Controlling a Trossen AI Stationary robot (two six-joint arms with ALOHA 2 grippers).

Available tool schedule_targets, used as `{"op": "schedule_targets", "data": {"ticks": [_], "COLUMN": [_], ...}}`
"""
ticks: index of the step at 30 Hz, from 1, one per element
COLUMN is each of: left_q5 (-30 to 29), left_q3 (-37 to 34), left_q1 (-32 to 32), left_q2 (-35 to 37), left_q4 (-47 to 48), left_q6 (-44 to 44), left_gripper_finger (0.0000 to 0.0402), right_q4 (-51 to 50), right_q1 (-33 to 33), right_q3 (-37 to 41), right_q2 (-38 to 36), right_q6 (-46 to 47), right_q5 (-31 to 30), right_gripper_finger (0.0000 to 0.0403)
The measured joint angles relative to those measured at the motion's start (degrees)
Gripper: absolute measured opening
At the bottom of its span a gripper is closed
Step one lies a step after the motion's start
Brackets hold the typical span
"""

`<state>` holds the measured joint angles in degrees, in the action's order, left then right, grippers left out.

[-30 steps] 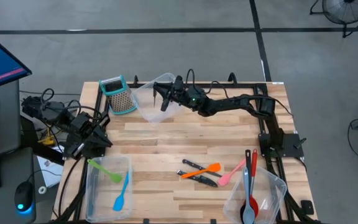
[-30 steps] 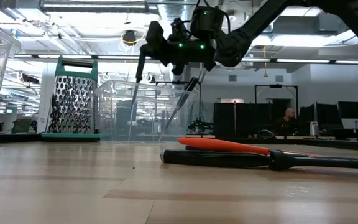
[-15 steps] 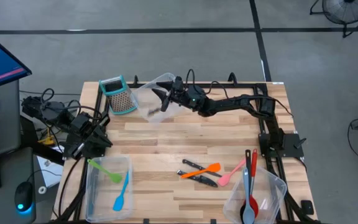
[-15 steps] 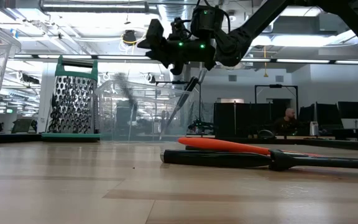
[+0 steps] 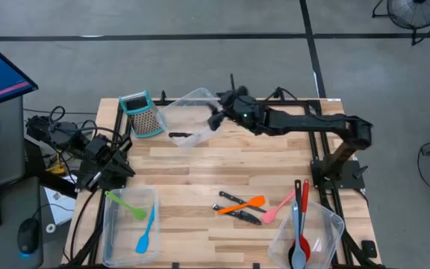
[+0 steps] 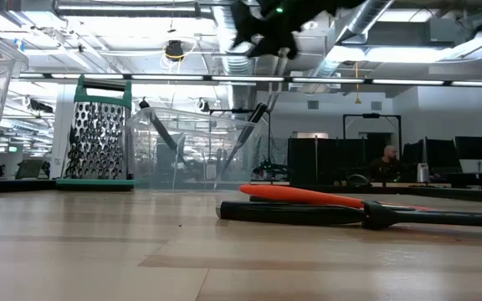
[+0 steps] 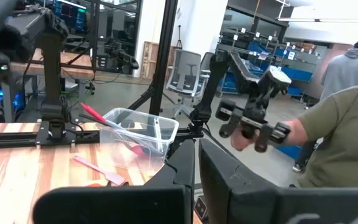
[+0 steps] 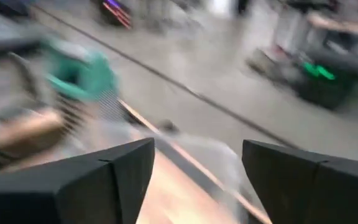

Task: Pick & Place Kitchen Items
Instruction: Adjust the black knife in the top transparent bin

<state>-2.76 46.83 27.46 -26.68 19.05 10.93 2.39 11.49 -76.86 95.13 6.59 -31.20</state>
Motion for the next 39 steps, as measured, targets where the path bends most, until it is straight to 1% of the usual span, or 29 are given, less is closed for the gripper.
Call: {"op": "schedule_targets", "data": {"ticks": [1,3,7,10,15,18,20,23,26,32,36,39], "left_q5": [-0.01,-0.21,-0.26,-0.24,-0.24,-0.24,-0.24,-0.24,-0.23,-0.22,-0.22,-0.22], "left_q3": [0.00,0.00,0.00,0.00,0.00,0.00,0.00,0.00,0.00,0.00,0.00,0.00], "left_q1": [0.02,0.00,0.00,0.02,0.00,0.00,0.02,0.02,0.00,0.00,0.00,0.00], "left_q2": [0.00,0.00,0.00,0.00,0.00,0.00,0.00,0.00,0.00,0.00,0.00,0.00], "left_q4": [0.00,0.00,0.00,0.00,0.00,0.00,0.00,-0.01,0.00,-0.02,-0.02,-0.02], "left_q6": [-0.02,-0.05,-0.08,-0.01,0.21,0.21,0.21,0.18,-0.01,0.03,-0.02,-0.05], "left_gripper_finger": [0.0004,0.0004,0.0004,0.0004,0.0004,0.0004,0.0004,0.0004,0.0004,0.0004,0.0004,0.0004], "right_q4": [-4.31,-9.20,-12.78,-14.30,-14.90,-16.76,-18.90,-18.11,-17.11,-16.95,-16.18,-15.80], "right_q1": [-0.08,-0.16,-0.16,-0.16,-0.27,-0.61,-0.59,-0.86,-1.38,-2.10,-2.06,-2.10], "right_q3": [0.01,0.07,0.07,0.21,0.26,0.09,0.15,0.09,0.11,0.22,0.22,0.15], "right_q2": [-0.93,-1.79,-1.28,-0.90,0.18,-0.02,0.15,1.83,4.39,9.06,10.37,10.20], "right_q6": [1.79,4.70,9.75,14.07,16.34,19.72,23.43,26.18,26.99,29.54,29.42,29.02], "right_q5": [-1.94,-1.94,-0.65,-0.70,-4.26,-6.16,-6.36,-6.66,-7.52,-10.29,-10.82,-11.22], "right_gripper_finger": [0.0231,0.0220,0.0215,0.0228,0.0257,0.0264,0.0265,0.0266,0.0266,0.0266,0.0263,0.0250]}}
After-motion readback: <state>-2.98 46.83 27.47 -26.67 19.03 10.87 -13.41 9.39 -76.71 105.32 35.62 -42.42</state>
